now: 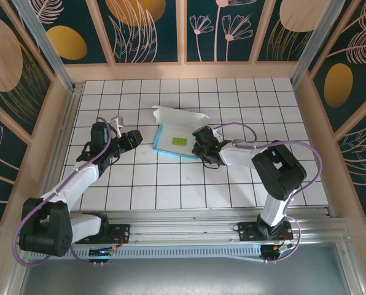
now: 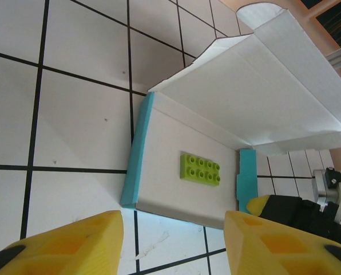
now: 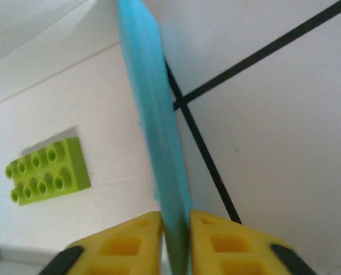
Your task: Fold the paper box
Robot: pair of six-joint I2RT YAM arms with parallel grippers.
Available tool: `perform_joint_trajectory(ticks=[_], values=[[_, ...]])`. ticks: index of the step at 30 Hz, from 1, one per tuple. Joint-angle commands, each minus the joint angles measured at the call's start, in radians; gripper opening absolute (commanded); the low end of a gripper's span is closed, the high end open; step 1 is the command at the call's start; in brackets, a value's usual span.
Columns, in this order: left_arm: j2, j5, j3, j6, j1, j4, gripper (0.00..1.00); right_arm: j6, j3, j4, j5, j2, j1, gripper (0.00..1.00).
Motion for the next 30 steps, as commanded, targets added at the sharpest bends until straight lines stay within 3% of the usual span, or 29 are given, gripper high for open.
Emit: perform_joint_trajectory(ticks=[1,4,9,14,20,22,26,30], values=[[0.021,0.022,0.002,0.020,-0.001,0.002,0.51,-0.127,0.062,-0.138,0.113,0.037,0.010,0.12],[0.031,0.025,0.000,0.017,-0.001,0.010,0.52,-0.289,0.107,-0.228,0.133,0.057,0.010,0.01],[0.042,0.013,-0.013,0.020,-0.001,0.022,0.53,-0.495,0.185,-0.422,0.171,0.148,-0.028,0.00],[0.060,0.023,-0.016,0.017,-0.001,0.029,0.54,-0.561,0.229,-0.522,0.259,0.224,-0.044,0.00],[0.067,0.018,-0.012,0.015,0.000,0.038,0.54,-0.605,0.228,-0.428,0.061,0.168,-0.115,0.02],[0.071,0.018,-0.008,0.013,-0.001,0.039,0.54,-0.601,0.242,-0.402,-0.003,0.137,-0.142,0.07],[0.074,0.019,-0.009,0.010,0.000,0.041,0.54,-0.597,0.260,-0.360,-0.074,0.070,-0.185,0.36],[0.074,0.015,-0.013,0.009,-0.001,0.042,0.55,-0.597,0.266,-0.335,-0.087,0.044,-0.214,0.42]])
